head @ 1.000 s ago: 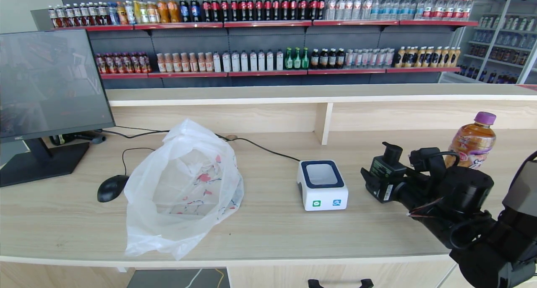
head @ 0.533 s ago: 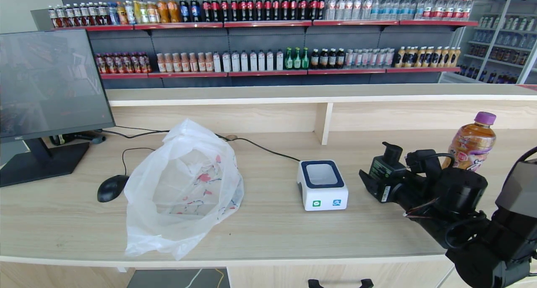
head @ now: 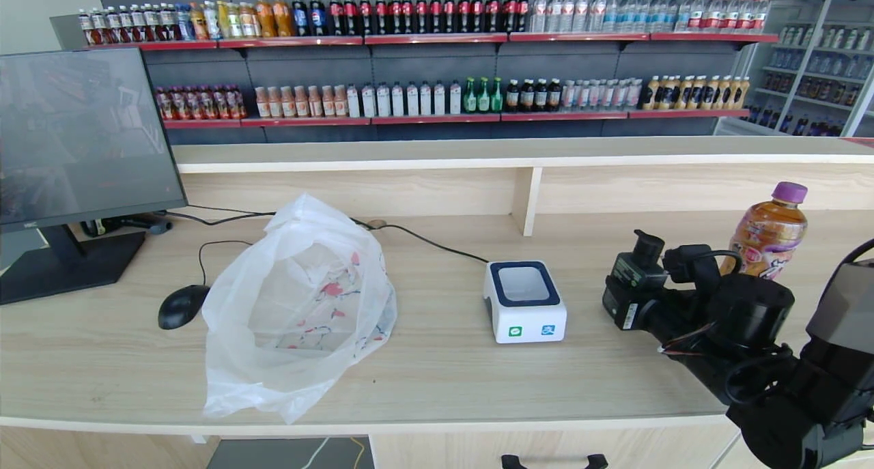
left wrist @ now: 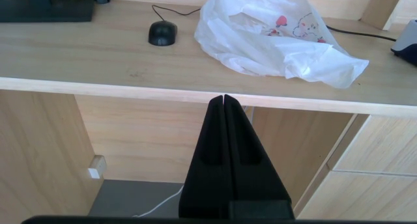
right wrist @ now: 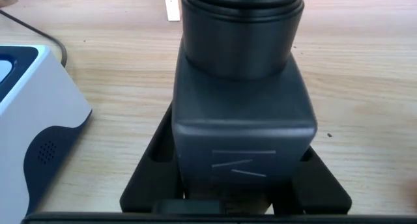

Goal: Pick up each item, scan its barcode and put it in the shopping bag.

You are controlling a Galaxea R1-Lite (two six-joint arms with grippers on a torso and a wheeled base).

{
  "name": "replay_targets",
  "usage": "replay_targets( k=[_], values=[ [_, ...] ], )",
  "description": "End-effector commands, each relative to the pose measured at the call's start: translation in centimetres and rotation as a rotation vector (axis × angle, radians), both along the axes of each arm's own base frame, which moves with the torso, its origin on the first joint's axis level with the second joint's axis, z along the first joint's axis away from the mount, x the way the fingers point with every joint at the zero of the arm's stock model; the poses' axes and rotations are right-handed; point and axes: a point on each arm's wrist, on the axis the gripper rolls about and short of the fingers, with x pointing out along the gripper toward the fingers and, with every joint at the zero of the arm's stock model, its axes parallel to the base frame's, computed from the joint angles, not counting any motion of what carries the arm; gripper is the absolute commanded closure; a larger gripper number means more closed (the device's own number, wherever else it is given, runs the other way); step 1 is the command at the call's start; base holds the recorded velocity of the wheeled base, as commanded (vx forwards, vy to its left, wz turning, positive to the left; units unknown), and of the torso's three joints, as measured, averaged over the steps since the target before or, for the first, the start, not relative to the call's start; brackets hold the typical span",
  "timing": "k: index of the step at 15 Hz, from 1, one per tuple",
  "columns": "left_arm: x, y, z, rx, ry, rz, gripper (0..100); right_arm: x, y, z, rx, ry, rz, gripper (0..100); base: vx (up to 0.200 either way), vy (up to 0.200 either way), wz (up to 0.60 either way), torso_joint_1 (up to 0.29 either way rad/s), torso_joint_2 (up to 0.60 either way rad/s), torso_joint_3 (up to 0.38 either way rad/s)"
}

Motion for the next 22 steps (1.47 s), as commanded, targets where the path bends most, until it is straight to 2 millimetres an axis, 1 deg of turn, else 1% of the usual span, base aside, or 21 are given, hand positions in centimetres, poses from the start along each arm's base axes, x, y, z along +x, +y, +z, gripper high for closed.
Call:
replay_targets(
  k=[1,4,8,13,15,17,19,20,22],
  values=[
    [0.0,0.0,0.0,-0.001,0.001,0.000,100,0.0,-0.1,0.0,0.000,0.000,-0.002,100,0.000,0.000,0.00,0.000,0.00,0.000],
    [0.0,0.0,0.0,-0.001,0.001,0.000,100,0.0,-0.1,0.0,0.002,0.000,-0.004,100,0.000,0.000,0.00,0.000,0.00,0.000],
    [0.0,0.0,0.0,-0.001,0.001,0.000,100,-0.1,-0.1,0.6,0.007,-0.022,-0.002,100,0.000,0.000,0.00,0.000,0.00,0.000],
    [0.0,0.0,0.0,-0.001,-0.002,0.000,100,-0.5,-0.2,2.3,0.020,-0.078,-0.004,100,0.000,0.000,0.00,0.000,0.00,0.000],
    [0.0,0.0,0.0,-0.001,-0.001,0.000,100,-1.0,-0.3,3.0,0.024,-0.096,-0.005,100,0.000,0.000,0.00,0.000,0.00,0.000],
    [0.0,0.0,0.0,-0.001,-0.001,0.000,100,-2.1,-0.5,4.3,0.033,-0.130,-0.002,100,0.000,0.000,0.00,0.000,0.00,0.000],
    [0.0,0.0,0.0,-0.001,-0.001,0.000,100,-3.9,-0.8,5.3,0.042,-0.146,0.001,100,0.000,0.000,0.00,0.000,0.00,0.000],
    [0.0,0.0,0.0,-0.001,-0.001,0.000,100,-4.6,-0.8,5.8,0.046,-0.159,0.009,100,0.000,0.000,0.00,0.000,0.00,0.000],
    [0.0,0.0,0.0,-0.001,0.001,0.000,100,-6.1,0.1,6.7,0.053,-0.184,0.056,100,0.000,0.000,0.00,0.000,0.00,0.000]
  ],
)
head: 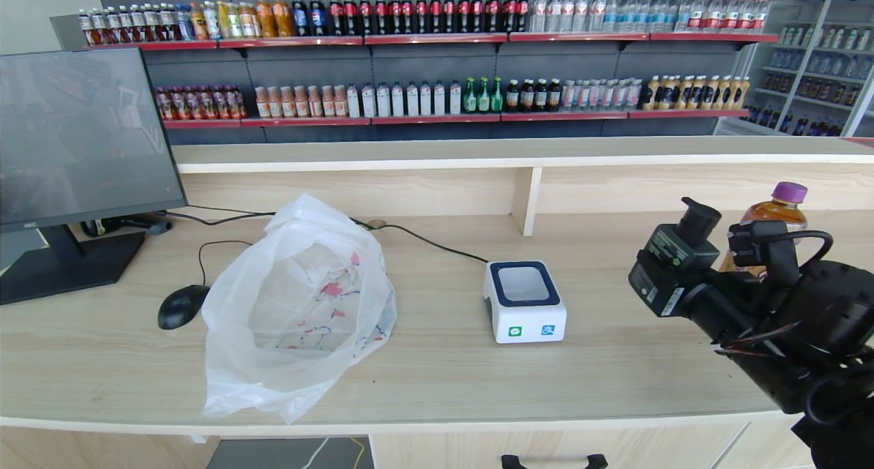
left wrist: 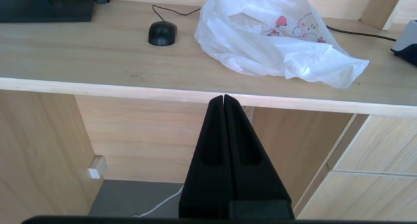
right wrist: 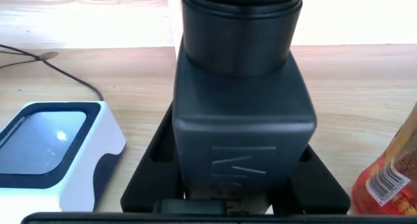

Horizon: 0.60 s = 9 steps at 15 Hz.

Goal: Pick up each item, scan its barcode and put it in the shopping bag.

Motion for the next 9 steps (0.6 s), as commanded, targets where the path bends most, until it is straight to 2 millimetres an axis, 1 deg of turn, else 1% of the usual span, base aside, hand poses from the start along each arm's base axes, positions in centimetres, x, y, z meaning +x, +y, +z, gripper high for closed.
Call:
replay_targets(
  k=[1,3,4,5,6,8,9],
  values=[
    [0.0,0.0,0.0,0.000,-0.001,0.000,100,-2.0,0.7,1.6,0.010,-0.053,0.045,100,0.000,0.000,0.00,0.000,0.00,0.000],
    [0.0,0.0,0.0,0.000,0.001,0.000,100,-3.8,2.1,2.7,0.020,-0.095,0.125,100,0.000,0.000,0.00,0.000,0.00,0.000],
    [0.0,0.0,0.0,0.000,-0.001,0.000,100,-5.2,2.7,2.9,0.021,-0.101,0.175,100,0.000,0.000,0.00,0.000,0.00,0.000],
    [0.0,0.0,0.0,0.000,-0.001,0.000,100,-6.4,2.9,3.0,0.011,-0.103,0.206,100,0.000,0.000,0.00,0.000,0.00,0.000],
    [0.0,0.0,0.0,0.000,0.001,0.000,100,-7.2,2.8,3.0,0.008,-0.107,0.217,100,0.000,0.000,0.00,0.000,0.00,0.000],
    [0.0,0.0,0.0,0.000,0.001,0.000,100,-7.8,3.2,3.2,0.020,-0.110,0.250,100,0.000,0.000,0.00,0.000,0.00,0.000],
    [0.0,0.0,0.0,0.000,0.001,0.000,100,-8.5,4.5,3.1,0.046,-0.102,0.326,100,0.000,0.000,0.00,0.000,0.00,0.000]
  ],
)
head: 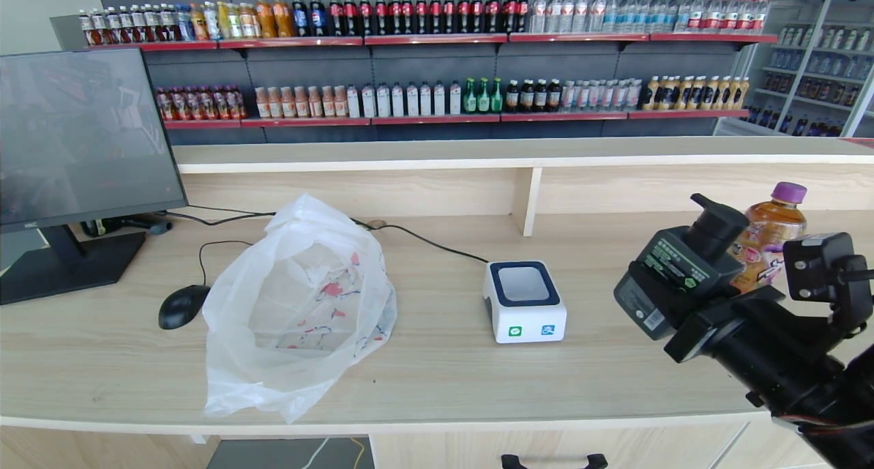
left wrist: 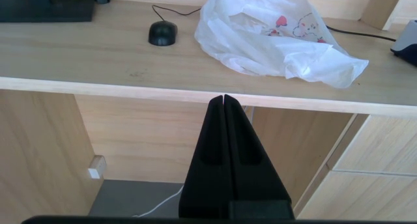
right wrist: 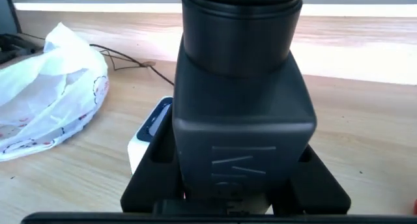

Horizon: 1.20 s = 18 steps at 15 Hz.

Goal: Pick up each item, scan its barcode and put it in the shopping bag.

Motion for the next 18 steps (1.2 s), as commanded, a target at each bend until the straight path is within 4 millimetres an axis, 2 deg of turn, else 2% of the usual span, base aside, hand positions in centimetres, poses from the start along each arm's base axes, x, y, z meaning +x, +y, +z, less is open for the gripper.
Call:
replay_targets(
  k=[1,4,7,9,11,14,18],
  values=[
    [0.0,0.0,0.0,0.000,0.001,0.000,100,-1.6,2.1,0.7,0.079,-0.003,0.141,100,0.000,0.000,0.00,0.000,0.00,0.000],
    [0.0,0.0,0.0,0.000,0.001,0.000,100,-1.4,3.2,2.5,0.261,-0.005,0.225,100,0.000,0.000,0.00,0.000,0.00,0.000],
    [0.0,0.0,0.0,0.000,0.001,0.000,100,-3.3,4.4,3.5,0.391,0.024,0.366,100,0.000,0.000,0.00,0.000,0.00,0.000],
    [0.0,0.0,0.0,0.000,0.001,0.000,100,-5.1,5.0,3.5,0.473,0.089,0.472,100,0.000,0.000,0.00,0.000,0.00,0.000],
    [0.0,0.0,0.0,0.000,-0.001,0.000,100,-5.8,4.9,3.3,0.518,0.139,0.509,100,0.000,0.000,0.00,0.000,0.00,0.000],
    [0.0,0.0,0.0,0.000,-0.001,0.000,100,-5.5,5.9,5.1,0.608,0.106,0.560,100,0.000,0.000,0.00,0.000,0.00,0.000],
    [0.0,0.0,0.0,0.000,0.001,0.000,100,-5.4,6.5,5.6,0.603,0.117,0.677,100,0.000,0.000,0.00,0.000,0.00,0.000]
  ],
)
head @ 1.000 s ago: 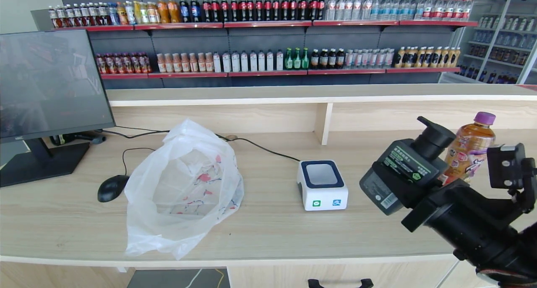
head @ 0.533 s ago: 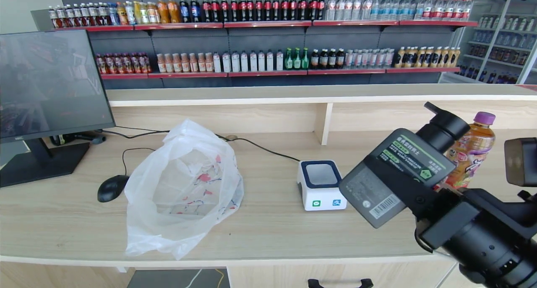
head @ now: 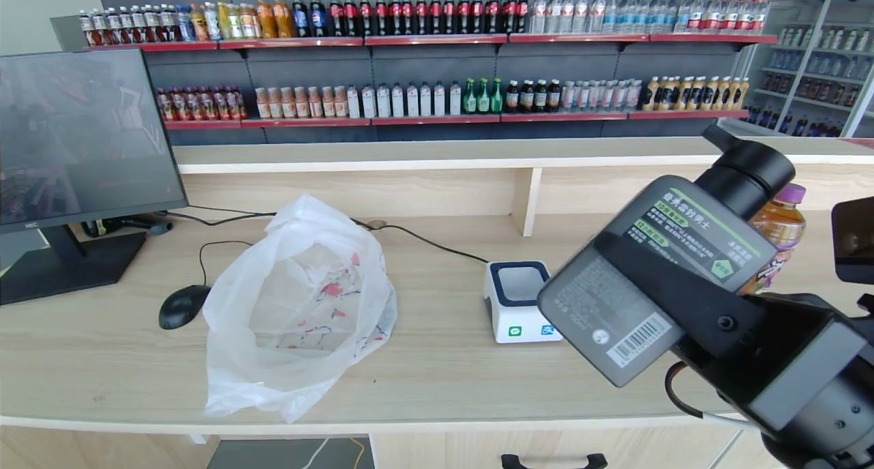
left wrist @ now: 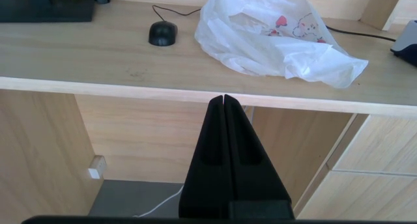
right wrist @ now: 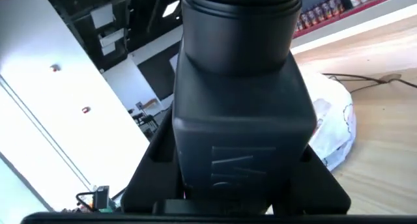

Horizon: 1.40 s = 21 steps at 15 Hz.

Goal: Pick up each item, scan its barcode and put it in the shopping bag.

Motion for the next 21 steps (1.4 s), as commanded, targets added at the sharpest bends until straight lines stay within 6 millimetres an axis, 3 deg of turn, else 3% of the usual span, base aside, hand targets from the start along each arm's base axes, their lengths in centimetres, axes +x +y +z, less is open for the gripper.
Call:
replay_targets(
  k=[1,14,21],
  values=[
    [0.0,0.0,0.0,0.000,0.000,0.000,100,0.3,0.4,-0.1,-0.004,0.004,0.024,100,0.000,0.000,0.00,0.000,0.00,0.000],
    [0.0,0.0,0.0,0.000,-0.001,0.000,100,1.3,1.8,3.7,0.147,-0.054,0.105,100,0.000,0.000,0.00,0.000,0.00,0.000],
    [0.0,0.0,0.0,0.000,-0.001,0.000,100,1.1,1.7,3.7,0.137,-0.062,0.123,100,0.000,0.000,0.00,0.000,0.00,0.000]
  ],
)
